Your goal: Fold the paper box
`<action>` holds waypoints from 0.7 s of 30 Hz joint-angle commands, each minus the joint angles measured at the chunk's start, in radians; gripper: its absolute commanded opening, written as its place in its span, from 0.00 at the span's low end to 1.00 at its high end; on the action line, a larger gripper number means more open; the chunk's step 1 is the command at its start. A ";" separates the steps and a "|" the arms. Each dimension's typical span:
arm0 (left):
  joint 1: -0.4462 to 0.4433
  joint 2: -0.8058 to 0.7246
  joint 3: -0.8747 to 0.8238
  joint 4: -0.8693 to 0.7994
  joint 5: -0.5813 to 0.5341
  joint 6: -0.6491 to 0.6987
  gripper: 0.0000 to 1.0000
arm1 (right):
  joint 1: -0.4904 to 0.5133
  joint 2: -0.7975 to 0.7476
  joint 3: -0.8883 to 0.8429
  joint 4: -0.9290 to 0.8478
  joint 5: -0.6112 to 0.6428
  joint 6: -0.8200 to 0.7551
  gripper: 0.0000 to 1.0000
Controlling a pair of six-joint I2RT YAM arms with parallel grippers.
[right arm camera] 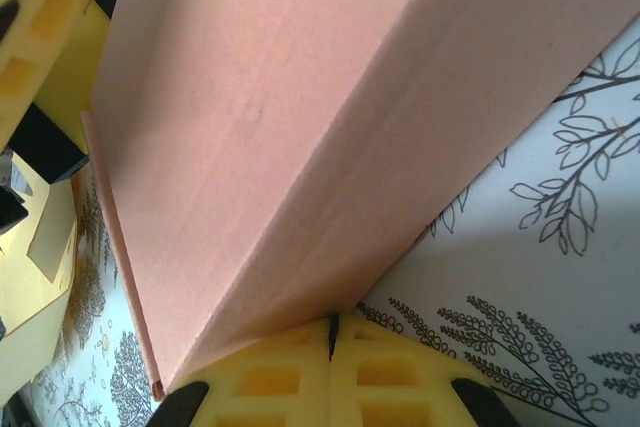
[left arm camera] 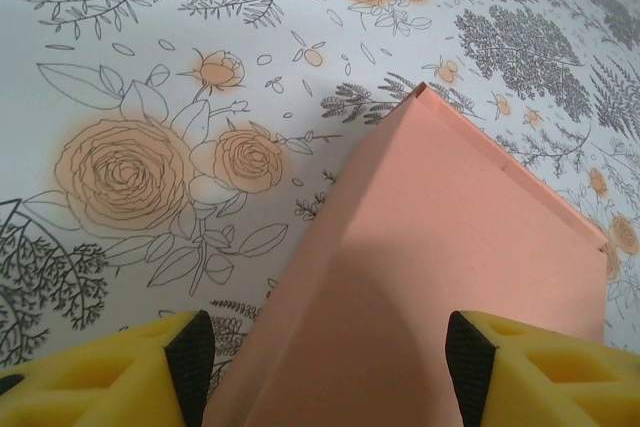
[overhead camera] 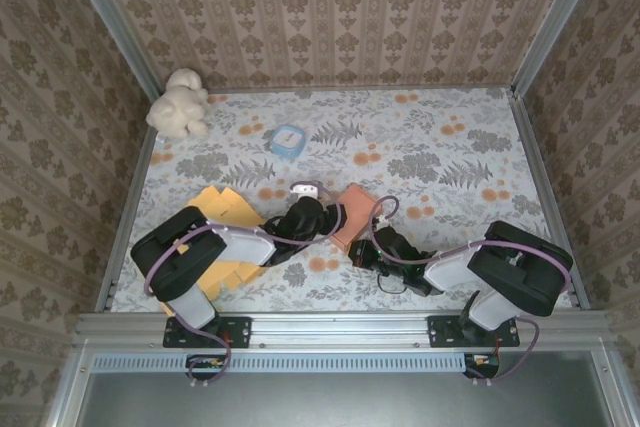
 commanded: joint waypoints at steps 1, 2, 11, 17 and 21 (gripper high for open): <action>-0.148 0.041 0.032 0.012 0.315 -0.118 0.65 | 0.020 0.038 0.096 0.002 0.012 0.034 0.00; -0.152 0.039 0.032 0.012 0.311 -0.119 0.65 | 0.019 0.022 0.104 -0.064 0.043 0.048 0.00; -0.172 0.026 0.062 -0.035 0.284 -0.102 0.64 | 0.022 -0.116 0.090 -0.244 0.202 0.106 0.00; -0.066 0.025 0.089 -0.115 0.277 -0.066 0.66 | 0.031 -0.209 0.062 -0.371 0.251 0.064 0.01; 0.031 0.007 0.106 -0.173 0.281 -0.044 0.68 | 0.031 -0.259 0.108 -0.602 0.304 -0.048 0.12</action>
